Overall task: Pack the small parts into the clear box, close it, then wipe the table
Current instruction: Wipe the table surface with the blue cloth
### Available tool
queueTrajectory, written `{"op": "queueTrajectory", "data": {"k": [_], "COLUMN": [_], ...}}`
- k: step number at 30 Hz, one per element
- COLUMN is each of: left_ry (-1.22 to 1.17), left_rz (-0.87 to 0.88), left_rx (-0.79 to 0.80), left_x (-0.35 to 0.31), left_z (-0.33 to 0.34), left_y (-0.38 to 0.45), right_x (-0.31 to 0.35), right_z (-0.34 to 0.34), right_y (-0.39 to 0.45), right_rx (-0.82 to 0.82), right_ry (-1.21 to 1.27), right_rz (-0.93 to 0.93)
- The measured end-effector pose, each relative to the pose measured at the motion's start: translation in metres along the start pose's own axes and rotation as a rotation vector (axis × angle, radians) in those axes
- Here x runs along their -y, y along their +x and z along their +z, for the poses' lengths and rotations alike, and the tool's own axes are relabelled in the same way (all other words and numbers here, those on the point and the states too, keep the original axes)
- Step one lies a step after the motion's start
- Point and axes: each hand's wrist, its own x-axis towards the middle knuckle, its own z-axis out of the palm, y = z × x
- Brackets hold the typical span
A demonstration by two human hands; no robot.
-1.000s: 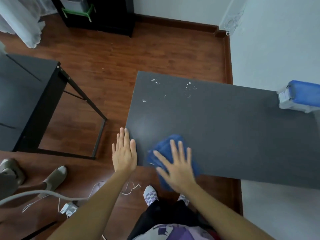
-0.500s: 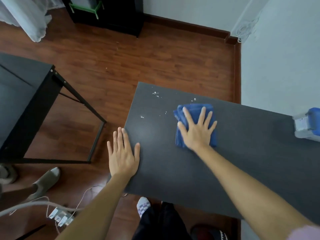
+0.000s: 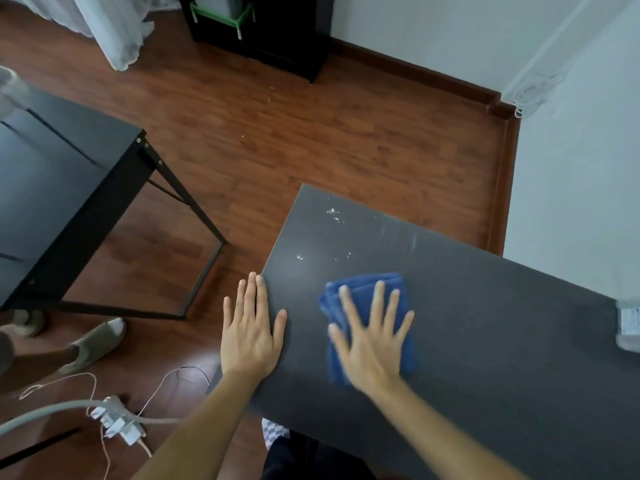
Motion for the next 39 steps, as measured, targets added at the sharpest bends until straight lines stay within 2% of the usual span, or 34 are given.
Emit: {"op": "queueTrajectory", "data": {"k": [2, 5, 8, 10, 14, 18, 22, 25, 30, 39], "left_ry": [-0.003, -0.004, -0.002, -0.003, -0.019, -0.021, -0.022, -0.028, -0.022, -0.008], "left_rz": [-0.001, 0.001, 0.000, 0.005, 0.004, 0.000, 0.002, -0.005, 0.006, 0.011], "left_rx": [0.006, 0.002, -0.001, 0.002, 0.014, 0.023, 0.026, 0.019, 0.019, 0.021], "left_x": [0.000, -0.001, -0.001, 0.000, 0.000, -0.001, -0.001, -0.001, 0.000, 0.001], "left_z": [-0.001, -0.001, 0.000, 0.000, -0.002, -0.003, -0.002, -0.002, -0.002, -0.001], "left_y": [0.000, 0.000, -0.001, -0.001, -0.001, -0.001, 0.000, -0.001, -0.002, -0.001], "right_x": [0.028, 0.062, 0.067, 0.049, 0.004, 0.031, 0.107, 0.122, 0.065, -0.155], "right_z": [0.003, -0.007, -0.024, -0.032, -0.030, -0.013, -0.013, -0.024, -0.035, -0.057], "right_y": [0.016, 0.104, 0.194, 0.220, 0.164, 0.082, 0.127, 0.197, 0.224, 0.161], "right_rx": [0.026, -0.008, 0.042, 0.048, -0.008, 0.030, 0.042, 0.063, 0.009, -0.031], "right_ry": [0.028, 0.068, 0.091, 0.076, 0.060, 0.012, 0.025, 0.080, 0.104, 0.051], "right_rz": [-0.089, -0.139, -0.039, 0.048, 0.180, 0.032, -0.189, -0.132, 0.062, 0.509]}}
